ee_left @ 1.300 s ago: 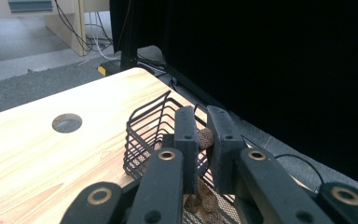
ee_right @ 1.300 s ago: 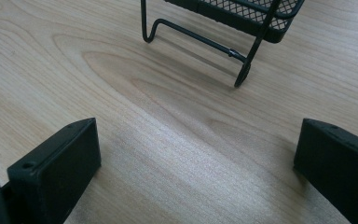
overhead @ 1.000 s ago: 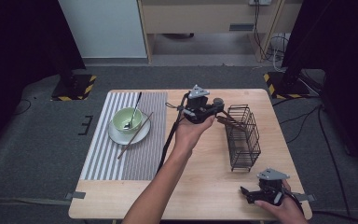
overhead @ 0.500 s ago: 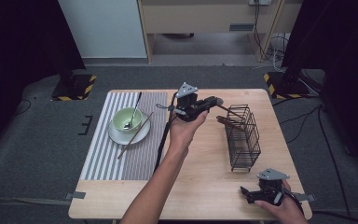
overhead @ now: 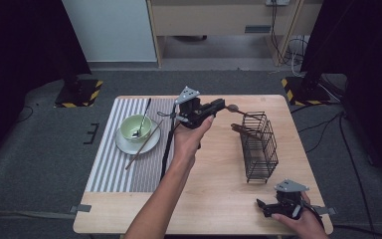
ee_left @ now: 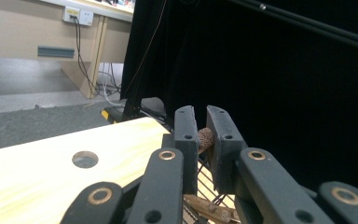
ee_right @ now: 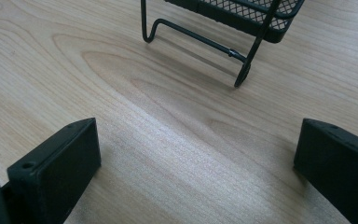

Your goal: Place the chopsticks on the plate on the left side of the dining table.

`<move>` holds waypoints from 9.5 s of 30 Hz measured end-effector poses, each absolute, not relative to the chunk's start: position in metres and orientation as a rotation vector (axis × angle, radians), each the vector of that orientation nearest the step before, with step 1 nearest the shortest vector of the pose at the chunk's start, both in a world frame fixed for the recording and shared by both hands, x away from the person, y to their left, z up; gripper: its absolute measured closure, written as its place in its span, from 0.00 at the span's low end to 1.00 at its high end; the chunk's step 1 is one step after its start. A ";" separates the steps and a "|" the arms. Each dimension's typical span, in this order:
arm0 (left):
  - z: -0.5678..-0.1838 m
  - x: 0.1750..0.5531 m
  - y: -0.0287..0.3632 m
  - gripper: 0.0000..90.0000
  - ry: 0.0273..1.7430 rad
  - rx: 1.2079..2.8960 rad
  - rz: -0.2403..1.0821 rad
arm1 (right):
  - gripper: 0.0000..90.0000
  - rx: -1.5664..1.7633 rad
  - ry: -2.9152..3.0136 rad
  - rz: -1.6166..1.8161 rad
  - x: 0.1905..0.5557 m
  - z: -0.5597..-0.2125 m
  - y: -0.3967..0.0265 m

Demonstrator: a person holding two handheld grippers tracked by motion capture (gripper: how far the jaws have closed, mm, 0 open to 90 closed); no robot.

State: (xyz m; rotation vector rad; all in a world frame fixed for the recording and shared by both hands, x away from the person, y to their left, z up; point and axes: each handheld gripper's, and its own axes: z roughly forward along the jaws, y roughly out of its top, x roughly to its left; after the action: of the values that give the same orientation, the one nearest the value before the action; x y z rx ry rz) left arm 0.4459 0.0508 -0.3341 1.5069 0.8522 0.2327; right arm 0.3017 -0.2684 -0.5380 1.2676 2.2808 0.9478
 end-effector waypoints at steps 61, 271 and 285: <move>-0.340 0.447 0.147 0.92 0.985 1.310 0.408 | 0.01 1.267 2.282 0.946 0.302 -0.538 -0.268; -0.500 0.346 0.299 0.93 1.375 1.401 0.395 | 0.01 1.273 2.274 0.945 0.302 -0.538 -0.268; -0.509 0.345 0.300 0.93 1.405 1.444 0.336 | 0.01 1.272 2.274 0.945 0.302 -0.538 -0.268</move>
State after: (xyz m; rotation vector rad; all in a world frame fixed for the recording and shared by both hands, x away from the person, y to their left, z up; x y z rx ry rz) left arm 0.3445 0.2997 -0.5086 1.4445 1.4054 0.3364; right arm 0.3024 -0.2679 -0.5380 1.2723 2.2744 0.9449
